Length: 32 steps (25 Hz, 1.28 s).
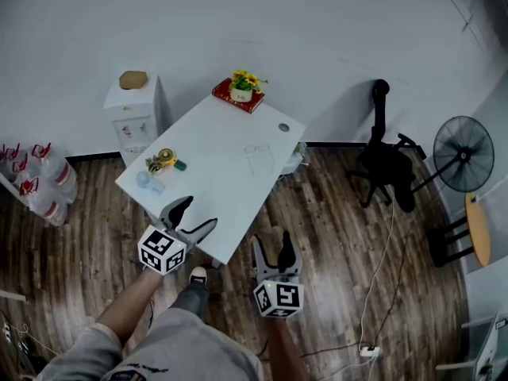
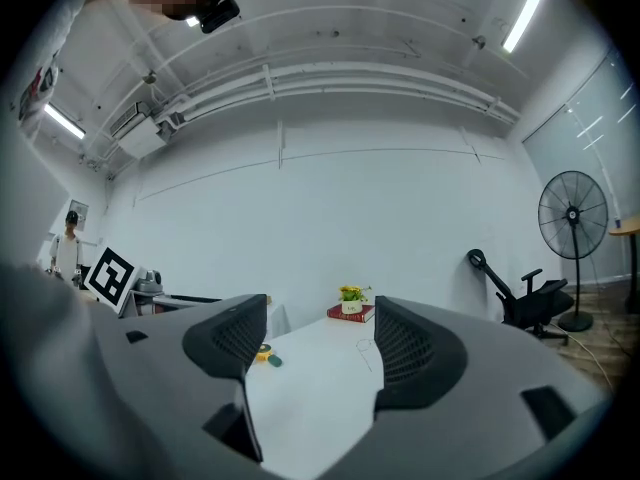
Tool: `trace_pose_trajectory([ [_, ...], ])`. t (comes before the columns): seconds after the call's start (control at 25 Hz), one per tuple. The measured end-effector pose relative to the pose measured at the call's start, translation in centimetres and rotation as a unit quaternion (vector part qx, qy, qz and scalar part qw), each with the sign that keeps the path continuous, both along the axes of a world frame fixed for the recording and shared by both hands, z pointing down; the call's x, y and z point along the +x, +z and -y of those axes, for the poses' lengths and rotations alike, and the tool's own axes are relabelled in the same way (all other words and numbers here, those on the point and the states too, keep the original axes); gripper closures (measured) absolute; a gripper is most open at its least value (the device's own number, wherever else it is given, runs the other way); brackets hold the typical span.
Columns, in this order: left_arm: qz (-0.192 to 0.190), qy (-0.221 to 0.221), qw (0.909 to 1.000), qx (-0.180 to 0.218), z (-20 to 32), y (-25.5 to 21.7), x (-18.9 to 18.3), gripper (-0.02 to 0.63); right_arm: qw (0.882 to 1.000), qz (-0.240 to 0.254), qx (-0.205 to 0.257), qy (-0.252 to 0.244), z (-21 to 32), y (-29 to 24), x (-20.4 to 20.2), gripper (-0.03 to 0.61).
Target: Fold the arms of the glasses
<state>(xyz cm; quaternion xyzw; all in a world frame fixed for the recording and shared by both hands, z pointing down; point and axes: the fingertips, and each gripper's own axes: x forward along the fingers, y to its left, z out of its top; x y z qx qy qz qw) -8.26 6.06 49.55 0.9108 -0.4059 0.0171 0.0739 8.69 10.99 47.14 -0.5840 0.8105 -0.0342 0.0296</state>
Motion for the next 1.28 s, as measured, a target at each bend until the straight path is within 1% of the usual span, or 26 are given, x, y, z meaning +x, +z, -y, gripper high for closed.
trace_pose_trajectory([
  [0.12, 0.001, 0.007, 0.9999, -0.011, 6.0, 0.5, -0.3, 0.265, 1.0, -0.006, -0.013, 0.002, 5.9, 0.2, -0.8, 0.259],
  [0.24, 0.008, 0.023, 0.9996, -0.013, 11.5, 0.6, -0.4, 0.267, 1.0, -0.01, -0.018, 0.011, 11.3, -0.6, -1.3, 0.262],
  [0.44, 0.017, 0.057, 0.9982, -0.012, 18.5, 0.6, -0.5, 0.275, 0.999, -0.004, -0.011, 0.035, 17.7, -1.1, -2.0, 0.281],
  [0.68, 0.021, 0.082, 0.996, -0.028, 23.3, 1.5, -0.3, 0.281, 0.998, -0.013, -0.024, 0.049, 21.6, 0.2, -2.2, 0.29],
  [0.88, 0.032, 0.105, 0.9928, -0.047, 26.1, 2.8, 1.3, 0.291, 0.998, -0.009, -0.029, 0.056, 24.2, 1.0, -0.9, 0.293],
  [1.08, 0.028, 0.101, 0.9927, -0.06, 29.0, 3.8, 3.0, 0.295, 0.998, -0.009, -0.035, 0.053, 27.2, 2.0, 0.8, 0.295],
  [1.28, 0.037, 0.096, 0.9921, -0.072, 33.5, 5.1, 4.9, 0.299, 0.998, -0.005, -0.046, 0.041, 32.3, 3.2, 2.8, 0.296],
])
